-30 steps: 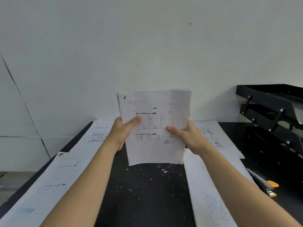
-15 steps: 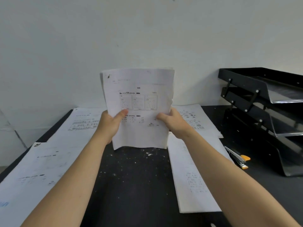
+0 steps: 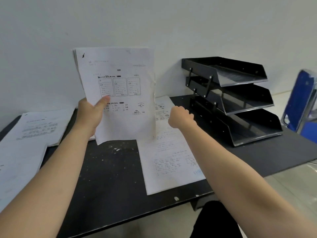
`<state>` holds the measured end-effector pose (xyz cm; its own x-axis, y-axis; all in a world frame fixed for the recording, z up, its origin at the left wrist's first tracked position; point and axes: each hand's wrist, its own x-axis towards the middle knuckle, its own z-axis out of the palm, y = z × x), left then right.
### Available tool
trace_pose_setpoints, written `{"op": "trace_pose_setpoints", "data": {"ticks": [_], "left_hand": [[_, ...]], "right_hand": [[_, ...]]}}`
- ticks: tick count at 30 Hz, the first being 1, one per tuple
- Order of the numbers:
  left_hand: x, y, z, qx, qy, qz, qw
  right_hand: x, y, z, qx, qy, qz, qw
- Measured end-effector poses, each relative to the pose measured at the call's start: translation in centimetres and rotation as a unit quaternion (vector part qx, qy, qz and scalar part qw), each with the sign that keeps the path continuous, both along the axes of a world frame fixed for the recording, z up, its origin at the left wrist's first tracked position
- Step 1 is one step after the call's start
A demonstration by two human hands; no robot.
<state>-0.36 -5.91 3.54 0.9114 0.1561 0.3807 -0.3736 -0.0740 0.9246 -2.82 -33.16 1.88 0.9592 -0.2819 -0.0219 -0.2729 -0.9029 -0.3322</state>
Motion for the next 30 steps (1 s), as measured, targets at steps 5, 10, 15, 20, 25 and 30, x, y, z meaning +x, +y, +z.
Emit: {"op": "trace_pose_setpoints", "data": {"ticks": [5, 10, 15, 20, 25, 30], "left_hand": [[-0.2, -2.0, -0.3, 0.007, 0.003, -0.028, 1.000], [-0.1, -2.4, -0.4, 0.007, 0.008, -0.030, 0.999], [0.1, -2.1, -0.4, 0.011, 0.006, -0.029, 1.000], [0.1, -1.4, -0.2, 0.006, 0.016, -0.022, 1.000], [-0.5, 0.1, 0.2, 0.002, 0.038, -0.010, 0.999], [-1.6, 2.3, 0.4, -0.010, 0.059, -0.007, 0.998]], "right_hand": [[-1.3, -2.9, -0.6, -0.067, 0.106, -0.078, 0.989], [-1.4, -4.1, -1.1, -0.076, 0.163, -0.080, 0.980], [-0.4, -5.1, -1.9, -0.076, 0.175, -0.058, 0.980], [0.7, -5.2, 1.6, -0.017, 0.064, -0.063, 0.996], [2.2, -0.9, 8.3, 0.300, -0.182, -0.007, 0.936], [1.7, 5.9, 14.8, 0.547, -0.255, 0.114, 0.789]]}}
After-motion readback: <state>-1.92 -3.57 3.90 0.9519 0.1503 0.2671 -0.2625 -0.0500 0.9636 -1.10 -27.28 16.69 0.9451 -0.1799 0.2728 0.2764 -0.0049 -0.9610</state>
